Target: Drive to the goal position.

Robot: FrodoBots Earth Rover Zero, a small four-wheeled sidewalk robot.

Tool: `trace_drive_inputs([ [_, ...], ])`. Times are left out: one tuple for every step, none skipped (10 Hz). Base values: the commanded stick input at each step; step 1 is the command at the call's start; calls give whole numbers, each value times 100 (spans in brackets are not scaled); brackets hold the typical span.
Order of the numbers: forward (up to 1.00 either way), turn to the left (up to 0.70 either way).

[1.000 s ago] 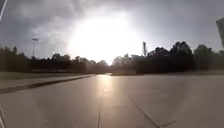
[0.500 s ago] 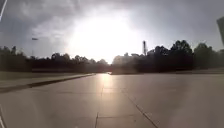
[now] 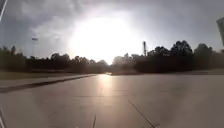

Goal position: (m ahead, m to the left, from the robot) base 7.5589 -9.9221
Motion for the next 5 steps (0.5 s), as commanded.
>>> trace_drive_inputs([
  [70, 0],
  [70, -35],
  [70, -35],
  [70, -35],
  [70, -32],
])
